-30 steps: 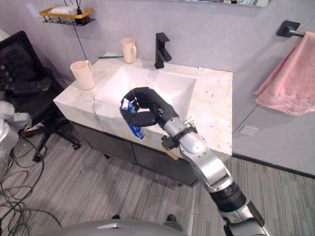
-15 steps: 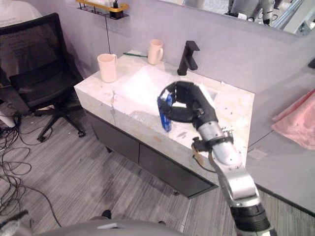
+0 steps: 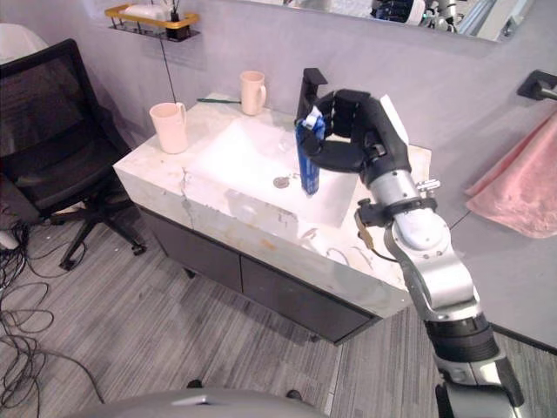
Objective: Organize the bathroom.
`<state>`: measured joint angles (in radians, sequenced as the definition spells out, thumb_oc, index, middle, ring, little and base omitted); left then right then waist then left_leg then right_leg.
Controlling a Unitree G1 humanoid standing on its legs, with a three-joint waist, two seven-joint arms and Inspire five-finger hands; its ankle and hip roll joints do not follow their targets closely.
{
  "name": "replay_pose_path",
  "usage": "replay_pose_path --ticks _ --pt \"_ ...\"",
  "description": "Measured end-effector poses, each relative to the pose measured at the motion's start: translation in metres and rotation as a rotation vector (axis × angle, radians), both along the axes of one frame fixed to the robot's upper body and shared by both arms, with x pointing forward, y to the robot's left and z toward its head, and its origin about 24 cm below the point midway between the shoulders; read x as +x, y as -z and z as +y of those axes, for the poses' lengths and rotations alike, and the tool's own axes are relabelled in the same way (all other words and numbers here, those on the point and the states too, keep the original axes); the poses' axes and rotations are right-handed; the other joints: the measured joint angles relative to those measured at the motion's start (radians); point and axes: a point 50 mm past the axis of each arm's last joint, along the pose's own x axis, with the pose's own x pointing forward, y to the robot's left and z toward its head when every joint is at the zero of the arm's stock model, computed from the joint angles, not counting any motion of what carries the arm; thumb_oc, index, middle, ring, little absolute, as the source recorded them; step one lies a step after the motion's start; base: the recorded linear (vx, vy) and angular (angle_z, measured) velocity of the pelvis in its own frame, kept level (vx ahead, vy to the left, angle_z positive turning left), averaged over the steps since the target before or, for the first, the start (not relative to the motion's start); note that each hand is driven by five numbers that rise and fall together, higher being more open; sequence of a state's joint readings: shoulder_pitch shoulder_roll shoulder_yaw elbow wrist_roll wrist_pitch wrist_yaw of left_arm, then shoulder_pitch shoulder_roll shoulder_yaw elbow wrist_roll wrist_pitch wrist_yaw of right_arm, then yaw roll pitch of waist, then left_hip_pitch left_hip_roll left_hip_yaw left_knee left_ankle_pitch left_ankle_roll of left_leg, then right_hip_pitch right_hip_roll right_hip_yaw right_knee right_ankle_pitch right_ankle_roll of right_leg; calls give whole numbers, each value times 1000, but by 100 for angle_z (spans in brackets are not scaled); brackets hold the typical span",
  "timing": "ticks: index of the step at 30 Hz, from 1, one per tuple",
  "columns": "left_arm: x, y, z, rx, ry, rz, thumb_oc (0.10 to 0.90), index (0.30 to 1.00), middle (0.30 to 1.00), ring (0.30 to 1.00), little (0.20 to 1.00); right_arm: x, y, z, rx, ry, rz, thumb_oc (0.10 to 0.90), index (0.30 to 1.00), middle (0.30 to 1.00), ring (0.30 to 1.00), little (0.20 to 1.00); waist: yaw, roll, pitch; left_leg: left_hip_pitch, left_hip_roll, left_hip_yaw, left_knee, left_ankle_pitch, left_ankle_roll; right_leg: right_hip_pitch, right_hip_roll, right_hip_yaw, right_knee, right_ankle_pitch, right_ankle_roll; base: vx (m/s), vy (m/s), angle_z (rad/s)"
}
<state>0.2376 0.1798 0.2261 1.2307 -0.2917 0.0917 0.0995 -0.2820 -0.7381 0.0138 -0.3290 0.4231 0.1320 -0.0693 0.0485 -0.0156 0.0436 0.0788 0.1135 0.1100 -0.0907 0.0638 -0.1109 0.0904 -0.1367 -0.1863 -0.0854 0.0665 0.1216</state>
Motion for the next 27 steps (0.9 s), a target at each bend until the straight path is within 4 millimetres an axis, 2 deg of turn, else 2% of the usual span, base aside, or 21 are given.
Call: replay_pose_path --ticks 3,4,5,9,10,11,12,13,14,16,17,18,19,20,21,22,23,24,25,27 --pt "4 -1 4 -23 95 -6 800 900 900 900 900 0 -20 -6 -59 5 -42 400 300 300 300 300 -5 0 -2 2 -1 4 0 -1 -2 2 -1 0 0 0 0 12 54 -3" --pt "4 -1 4 -23 95 -6 800 900 900 900 900 0 -20 -6 -59 5 -42 400 300 300 300 300 -5 0 -2 2 -1 4 0 -1 -2 2 -1 0 0 0 0 18 41 1" --pt "4 -2 9 -15 111 3 800 900 900 900 900 -2 -34 -13 -85 16 -70 400 300 300 300 300 -20 -6 -1 2 -1 5 1 1 -6 4 -1 -1 5 0 1 -1 37 2" --pt "0 -4 17 -2 145 39 800 900 900 900 900 -8 -53 -27 -128 74 -120 400 300 300 300 300 -32 -20 8 -1 4 22 5 3 -9 7 -11 -12 6 0 1 -53 35 5" --pt "2 -3 17 -6 181 61 800 900 900 900 900 -12 -61 -35 -151 104 -128 400 300 300 300 300 -41 -24 12 -10 9 72 8 6 -3 10 -22 -33 6 0 1 -59 71 65" --pt "7 -3 19 -6 214 74 800 900 900 900 900 -17 -70 -44 -189 145 -142 400 300 300 300 300 -77 -32 17 -45 44 213 55 -8 10 21 -33 -79 6 -3 0 -28 90 105" --pt "11 -3 19 -4 263 80 800 900 900 900 900 -23 -78 -54 -194 190 -157 400 300 300 300 300 -96 -47 25 -66 73 294 137 -30 6 30 -46 -109 7 -8 -1 -4 110 98" --pt "10 -3 18 -4 297 78 800 900 900 900 900 -26 -83 -62 -180 221 -168 400 300 300 300 300 -93 -37 24 -90 80 277 207 -39 -15 33 -44 -102 15 -16 7 23 100 37" --pt "7 -3 17 -2 298 75 800 900 900 900 900 -25 -83 -67 -140 239 -166 400 300 300 300 300 -84 -41 26 -87 79 247 249 -62 -21 31 -47 -81 37 -31 6 40 132 -28" --pt "1 -4 19 8 280 84 800 900 900 900 900 -16 -78 -66 -34 206 -157 400 300 300 300 300 -51 -64 34 -64 65 96 298 -110 -35 20 -59 -3 56 -48 11 48 168 -80" --pt "-3 -5 19 9 247 99 800 900 900 900 900 -12 -77 -60 15 175 -164 400 300 300 300 300 -49 -65 35 -67 56 32 323 -140 -36 19 -61 24 55 -42 18 30 205 -97" --pt "-8 -5 18 6 203 106 800 900 900 900 900 -9 -77 -53 28 148 -169 400 300 300 300 300 -42 -64 36 -40 43 -15 295 -161 -27 14 -67 57 60 -34 30 8 233 -74" --pt "-7 -4 17 1 197 110 800 900 900 900 900 -9 -79 -49 22 133 -176 400 300 300 300 300 -46 -55 35 -29 37 -16 263 -182 -40 15 -70 68 55 -25 46 -24 138 -48" --pt "0 -5 22 21 203 99 800 900 900 900 900 -9 -78 -41 30 112 -183 400 300 300 300 300 -58 -75 36 -9 5 4 224 -169 -28 14 -106 77 54 -23 50 -21 86 -17" --pt "0 -5 22 21 203 99 800 900 900 900 900 -9 -78 -41 30 112 -183 400 300 300 300 300 -58 -75 36 -9 5 4 224 -169 -28 14 -106 77 54 -23 50 -38 88 0" --pt "12 -7 30 53 210 67 800 900 900 900 900 -11 -79 -36 27 92 -194 400 300 300 300 300 -56 -93 32 -6 -29 7 211 -161 -11 14 -143 79 46 -18 59 -27 60 2" --pt "12 -7 30 53 210 67 800 900 900 900 900 -11 -79 -36 27 92 -194 400 300 300 300 300 -56 -93 32 -6 -29 7 211 -161 -11 14 -143 79 46 -18 59 -70 98 10" --pt "25 -11 41 90 222 34 800 900 900 900 900 -11 -80 -32 37 75 -204 400 300 300 300 300 -45 -105 33 -13 -54 6 219 -173 12 15 -168 78 46 -18 58 -43 38 8" --pt "25 -11 41 90 222 34 800 900 900 900 900 -11 -80 -32 37 75 -204 400 300 300 300 300 -45 -105 33 -13 -54 6 219 -173 12 15 -168 78 46 -18 58 -118 75 14" --pt "31 -15 52 128 227 29 800 900 900 900 900 -10 -78 -30 41 80 -204 400 300 300 300 300 -26 -125 38 -75 -78 -10 282 -190 20 -10 -188 56 53 -8 65 -151 70 17"
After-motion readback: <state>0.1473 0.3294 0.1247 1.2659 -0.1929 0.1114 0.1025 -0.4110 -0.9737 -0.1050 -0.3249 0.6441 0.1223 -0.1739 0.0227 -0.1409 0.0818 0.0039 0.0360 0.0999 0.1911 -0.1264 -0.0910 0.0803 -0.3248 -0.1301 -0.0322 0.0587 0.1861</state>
